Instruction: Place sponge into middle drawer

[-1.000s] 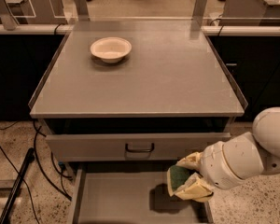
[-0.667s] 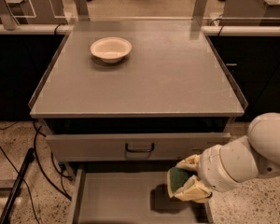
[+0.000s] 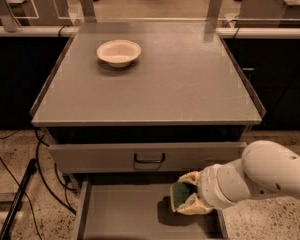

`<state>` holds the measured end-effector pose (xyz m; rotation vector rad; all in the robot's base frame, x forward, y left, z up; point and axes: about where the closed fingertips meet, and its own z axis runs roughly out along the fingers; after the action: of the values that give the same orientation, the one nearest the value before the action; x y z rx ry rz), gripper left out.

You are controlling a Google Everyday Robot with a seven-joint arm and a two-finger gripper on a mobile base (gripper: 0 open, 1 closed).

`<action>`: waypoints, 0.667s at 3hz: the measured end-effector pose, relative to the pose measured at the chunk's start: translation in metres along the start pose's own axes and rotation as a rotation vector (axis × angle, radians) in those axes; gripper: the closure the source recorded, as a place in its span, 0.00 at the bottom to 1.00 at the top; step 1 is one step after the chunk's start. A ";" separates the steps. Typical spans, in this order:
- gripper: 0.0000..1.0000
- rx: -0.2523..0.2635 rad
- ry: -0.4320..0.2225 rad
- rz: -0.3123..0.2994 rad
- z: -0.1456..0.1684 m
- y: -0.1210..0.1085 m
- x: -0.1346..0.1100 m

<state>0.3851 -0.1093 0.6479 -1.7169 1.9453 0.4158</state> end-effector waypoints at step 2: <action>1.00 0.013 -0.020 -0.024 0.037 -0.007 0.017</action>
Offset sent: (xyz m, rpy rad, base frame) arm 0.0094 0.0042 -0.0321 0.0099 -0.0242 0.0166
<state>0.3969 -0.1045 0.6090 -1.7193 1.9074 0.4091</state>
